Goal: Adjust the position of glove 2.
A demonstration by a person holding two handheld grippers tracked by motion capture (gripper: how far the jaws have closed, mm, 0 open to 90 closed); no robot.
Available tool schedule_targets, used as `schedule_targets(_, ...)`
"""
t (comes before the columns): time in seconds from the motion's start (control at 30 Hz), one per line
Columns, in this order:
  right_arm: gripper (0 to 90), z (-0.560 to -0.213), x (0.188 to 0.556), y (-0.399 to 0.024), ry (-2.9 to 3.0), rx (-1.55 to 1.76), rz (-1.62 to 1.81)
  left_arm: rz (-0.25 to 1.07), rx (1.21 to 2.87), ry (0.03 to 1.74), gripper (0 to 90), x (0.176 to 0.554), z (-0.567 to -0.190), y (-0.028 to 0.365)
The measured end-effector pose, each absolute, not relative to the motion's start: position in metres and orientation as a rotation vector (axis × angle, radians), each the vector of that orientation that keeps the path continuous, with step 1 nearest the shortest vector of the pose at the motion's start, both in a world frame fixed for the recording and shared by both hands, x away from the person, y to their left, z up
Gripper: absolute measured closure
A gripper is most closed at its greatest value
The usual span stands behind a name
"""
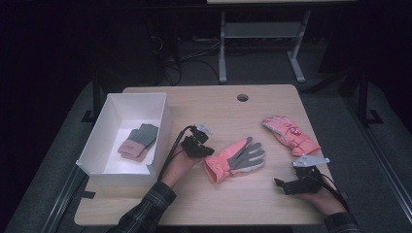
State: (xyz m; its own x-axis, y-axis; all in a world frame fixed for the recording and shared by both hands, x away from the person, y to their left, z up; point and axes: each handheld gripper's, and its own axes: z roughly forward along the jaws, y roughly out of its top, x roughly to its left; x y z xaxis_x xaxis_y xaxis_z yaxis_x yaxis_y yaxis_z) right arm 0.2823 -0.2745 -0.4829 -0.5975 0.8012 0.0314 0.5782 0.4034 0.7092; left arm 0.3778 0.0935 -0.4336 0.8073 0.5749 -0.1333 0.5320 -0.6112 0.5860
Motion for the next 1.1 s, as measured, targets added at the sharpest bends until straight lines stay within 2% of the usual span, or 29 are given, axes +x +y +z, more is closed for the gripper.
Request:
schedule_targets(0.3,4.5,-0.483,0.282,-0.274,2.349,1.199,1.0,-0.038,2.366,0.656,89.7,0.344,-0.434,0.096)
schedule_targets(0.53,4.5,-0.483,0.282,-0.274,2.348,1.201,1.001,-0.127,2.373,0.566,89.7,0.323,-0.44,0.079)
schedule_targets(0.93,4.5,-0.483,0.282,-0.274,2.349,1.199,0.999,-0.151,2.371,0.452,89.7,0.306,-0.447,0.042)
schedule_targets(1.1,2.8,-0.483,0.282,-0.274,2.346,1.214,0.993,-0.107,2.358,0.469,89.6,0.309,-0.443,0.055)
